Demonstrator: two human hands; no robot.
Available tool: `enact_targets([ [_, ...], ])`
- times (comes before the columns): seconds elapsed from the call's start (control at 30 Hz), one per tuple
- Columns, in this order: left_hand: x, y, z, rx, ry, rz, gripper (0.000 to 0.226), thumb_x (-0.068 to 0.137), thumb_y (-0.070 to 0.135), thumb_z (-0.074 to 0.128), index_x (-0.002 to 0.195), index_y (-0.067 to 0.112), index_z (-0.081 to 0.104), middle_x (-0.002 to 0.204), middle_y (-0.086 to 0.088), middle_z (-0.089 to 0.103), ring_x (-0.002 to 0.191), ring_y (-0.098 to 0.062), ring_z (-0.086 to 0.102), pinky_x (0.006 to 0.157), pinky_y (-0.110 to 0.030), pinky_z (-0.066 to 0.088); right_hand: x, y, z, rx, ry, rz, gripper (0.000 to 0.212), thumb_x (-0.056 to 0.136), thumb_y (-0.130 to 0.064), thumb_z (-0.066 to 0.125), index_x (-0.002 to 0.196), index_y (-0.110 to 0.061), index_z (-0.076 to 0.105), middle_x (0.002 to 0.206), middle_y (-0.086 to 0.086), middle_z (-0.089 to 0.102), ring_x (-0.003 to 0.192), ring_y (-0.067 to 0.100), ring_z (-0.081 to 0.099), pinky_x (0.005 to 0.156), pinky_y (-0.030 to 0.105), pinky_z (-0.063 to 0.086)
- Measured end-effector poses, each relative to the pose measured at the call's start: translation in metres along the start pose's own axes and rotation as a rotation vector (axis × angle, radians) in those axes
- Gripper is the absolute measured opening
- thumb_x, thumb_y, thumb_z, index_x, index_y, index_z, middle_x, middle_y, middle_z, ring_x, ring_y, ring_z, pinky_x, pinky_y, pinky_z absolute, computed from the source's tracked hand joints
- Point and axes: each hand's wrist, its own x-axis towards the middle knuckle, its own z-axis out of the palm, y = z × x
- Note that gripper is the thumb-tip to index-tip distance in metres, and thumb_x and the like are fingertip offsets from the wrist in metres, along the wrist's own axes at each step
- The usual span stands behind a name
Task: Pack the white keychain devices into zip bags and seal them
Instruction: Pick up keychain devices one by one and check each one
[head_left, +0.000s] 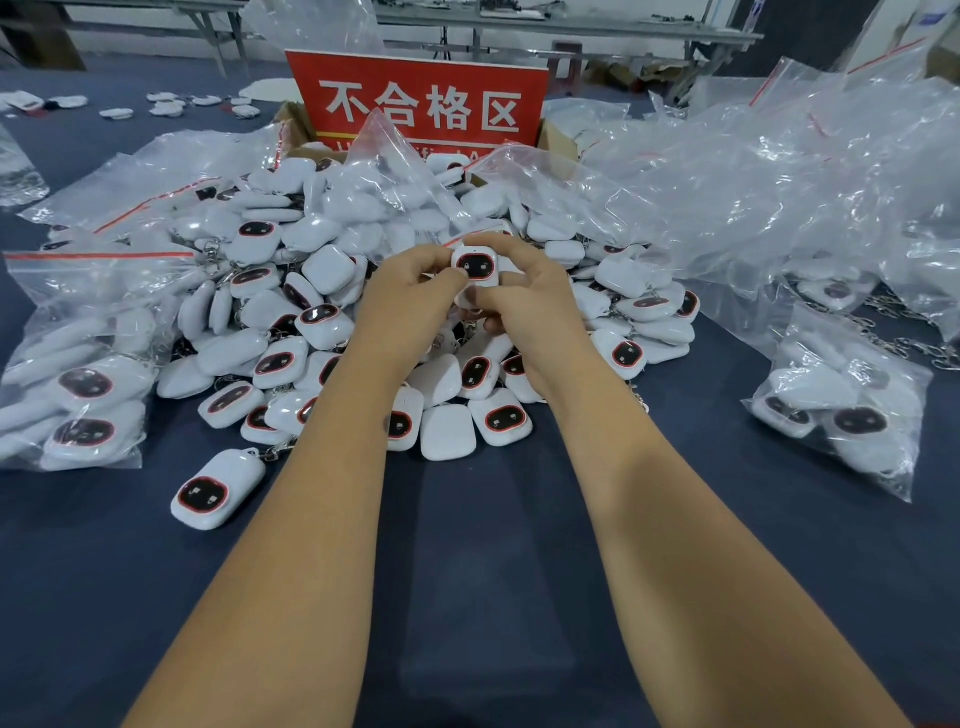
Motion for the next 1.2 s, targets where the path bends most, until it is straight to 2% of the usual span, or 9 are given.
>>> enact_targets([
  [0.1, 0.001, -0.001, 0.001, 0.004, 0.005, 0.004, 0.02, 0.087, 0.023, 0.058, 0.095, 0.032, 0.074, 0.079, 0.014, 0.069, 0.077, -0.005, 0.063, 0.076, -0.028, 0.05, 0.0, 0.0, 0.0, 0.0, -0.006, 0.002, 0.05, 0.08, 0.015, 0.058, 0.113, -0.02, 0.071, 0.092, 0.012, 0.075, 0.07, 0.01, 0.066, 0.053, 0.015, 0.045],
  [0.2, 0.0, -0.001, 0.001, 0.01, 0.0, -0.005, 0.021, 0.085, 0.028, 0.057, 0.097, 0.031, 0.073, 0.087, 0.01, 0.071, 0.08, -0.009, 0.065, 0.079, -0.031, 0.053, 0.001, 0.001, 0.0, 0.009, -0.01, 0.013, 0.05, 0.079, 0.015, 0.058, 0.113, -0.019, 0.071, 0.096, 0.015, 0.075, 0.076, 0.014, 0.069, 0.06, 0.018, 0.05],
  [0.33, -0.001, 0.001, 0.0, 0.008, -0.013, -0.024, 0.027, 0.074, 0.036, 0.057, 0.094, 0.031, 0.073, 0.088, 0.004, 0.072, 0.078, -0.012, 0.068, 0.076, -0.032, 0.055, 0.004, 0.002, 0.003, 0.017, 0.009, 0.02, 0.043, 0.082, 0.011, 0.055, 0.112, -0.016, 0.071, 0.104, 0.02, 0.072, 0.092, 0.028, 0.069, 0.082, 0.038, 0.057],
  [0.43, 0.0, 0.002, 0.0, 0.016, -0.021, -0.029, 0.027, 0.074, 0.034, 0.057, 0.095, 0.029, 0.073, 0.093, 0.0, 0.073, 0.089, -0.019, 0.07, 0.088, -0.042, 0.056, 0.005, 0.003, 0.005, 0.081, 0.027, 0.024, 0.032, 0.087, 0.004, 0.054, 0.099, -0.018, 0.074, 0.116, 0.018, 0.069, 0.113, 0.038, 0.063, 0.099, 0.052, 0.051],
  [0.53, 0.0, 0.001, 0.0, 0.021, -0.024, -0.024, 0.025, 0.074, 0.034, 0.057, 0.092, 0.03, 0.073, 0.093, 0.002, 0.073, 0.089, -0.02, 0.069, 0.09, -0.043, 0.055, 0.004, 0.003, 0.005, 0.06, 0.05, 0.032, 0.032, 0.091, 0.0, 0.052, 0.089, -0.025, 0.072, 0.117, 0.018, 0.068, 0.113, 0.038, 0.063, 0.098, 0.052, 0.052],
  [0.7, 0.001, -0.001, 0.001, 0.035, -0.033, -0.01, 0.019, 0.075, 0.038, 0.057, 0.087, 0.035, 0.071, 0.082, 0.009, 0.065, 0.078, -0.012, 0.06, 0.08, -0.035, 0.051, 0.004, 0.003, 0.007, -0.013, 0.065, 0.026, 0.025, 0.092, -0.003, 0.054, 0.097, -0.024, 0.067, 0.123, 0.016, 0.064, 0.112, 0.034, 0.063, 0.095, 0.05, 0.053],
  [0.87, 0.004, -0.004, 0.0, 0.059, -0.028, 0.006, 0.011, 0.086, 0.026, 0.061, 0.092, 0.029, 0.07, 0.087, 0.005, 0.066, 0.079, -0.012, 0.061, 0.084, -0.039, 0.052, 0.002, 0.002, 0.008, 0.024, 0.071, 0.028, 0.026, 0.091, 0.001, 0.051, 0.104, -0.015, 0.067, 0.12, 0.02, 0.065, 0.091, 0.024, 0.066, 0.072, 0.033, 0.054],
  [1.07, 0.002, -0.002, 0.0, 0.033, -0.026, -0.003, 0.022, 0.081, 0.033, 0.056, 0.095, 0.027, 0.072, 0.094, 0.002, 0.07, 0.092, -0.018, 0.064, 0.087, -0.037, 0.051, 0.001, 0.003, 0.01, 0.058, 0.087, 0.014, 0.029, 0.089, 0.004, 0.05, 0.099, -0.016, 0.07, 0.119, 0.017, 0.066, 0.107, 0.035, 0.065, 0.09, 0.046, 0.056],
  [1.2, 0.005, -0.006, 0.0, 0.08, -0.012, 0.022, 0.015, 0.092, 0.026, 0.056, 0.087, 0.031, 0.069, 0.082, 0.007, 0.065, 0.072, -0.008, 0.058, 0.073, -0.031, 0.05, 0.002, 0.004, 0.01, 0.059, 0.086, 0.021, 0.031, 0.087, 0.005, 0.051, 0.096, -0.018, 0.07, 0.118, 0.018, 0.067, 0.105, 0.034, 0.066, 0.088, 0.043, 0.056],
])
